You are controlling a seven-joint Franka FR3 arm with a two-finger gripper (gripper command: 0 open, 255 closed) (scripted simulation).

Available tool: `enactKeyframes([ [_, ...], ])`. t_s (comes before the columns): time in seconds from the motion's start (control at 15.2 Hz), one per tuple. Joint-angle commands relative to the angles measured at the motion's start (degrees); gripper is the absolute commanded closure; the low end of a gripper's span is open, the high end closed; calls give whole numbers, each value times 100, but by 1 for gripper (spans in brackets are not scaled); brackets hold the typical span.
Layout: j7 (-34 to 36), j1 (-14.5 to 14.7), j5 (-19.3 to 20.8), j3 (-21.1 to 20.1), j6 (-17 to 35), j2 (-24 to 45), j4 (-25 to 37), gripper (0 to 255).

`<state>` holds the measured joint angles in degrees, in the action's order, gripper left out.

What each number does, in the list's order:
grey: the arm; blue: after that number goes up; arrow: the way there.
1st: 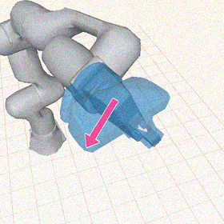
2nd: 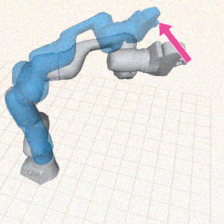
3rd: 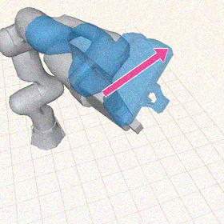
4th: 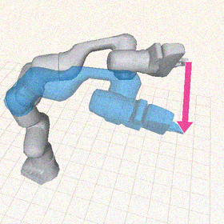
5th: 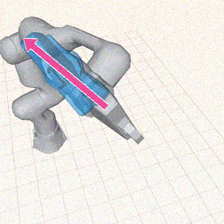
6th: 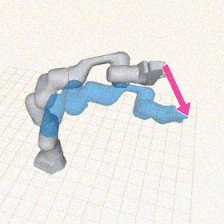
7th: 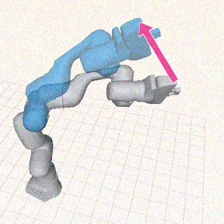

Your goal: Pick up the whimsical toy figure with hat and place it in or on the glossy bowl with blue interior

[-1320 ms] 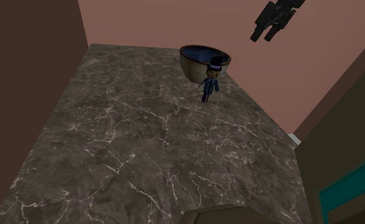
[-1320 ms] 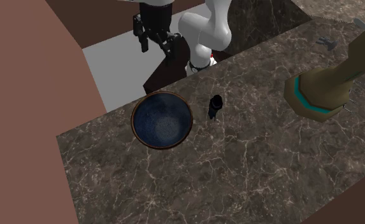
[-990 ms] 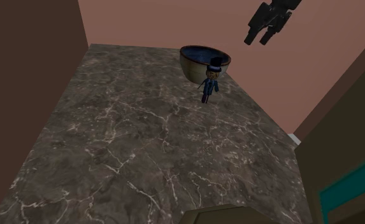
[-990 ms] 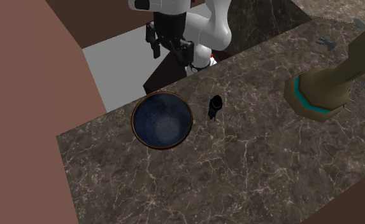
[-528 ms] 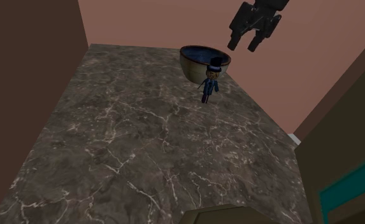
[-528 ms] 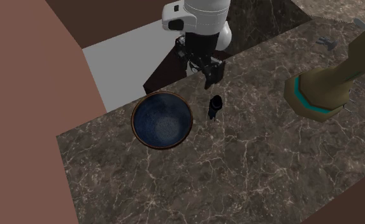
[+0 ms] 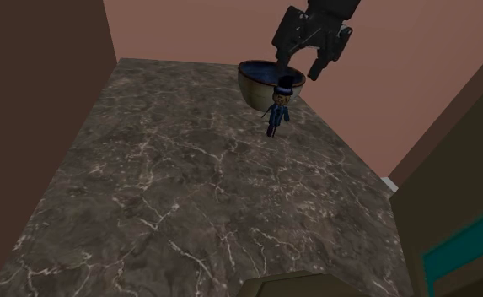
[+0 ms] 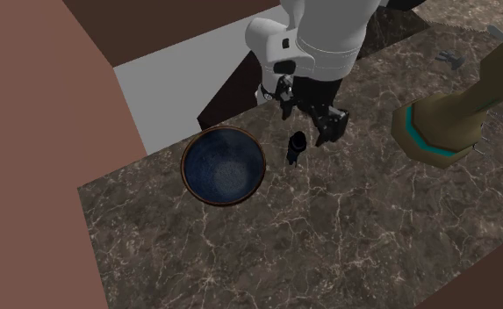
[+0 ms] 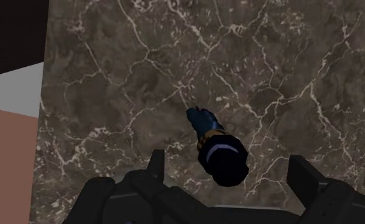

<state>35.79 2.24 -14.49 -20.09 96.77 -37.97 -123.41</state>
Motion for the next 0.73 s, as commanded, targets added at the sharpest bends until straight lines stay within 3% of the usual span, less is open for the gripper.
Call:
enactKeyframes([
  [0.0, 35, 5, -33, -55, 144, 21, -120, 0],
  [0.33, 17, 22, -81, -127, 489, 11, -471, 0],
  [0.66, 17, 22, -82, -127, 489, 11, -471, 0],
])
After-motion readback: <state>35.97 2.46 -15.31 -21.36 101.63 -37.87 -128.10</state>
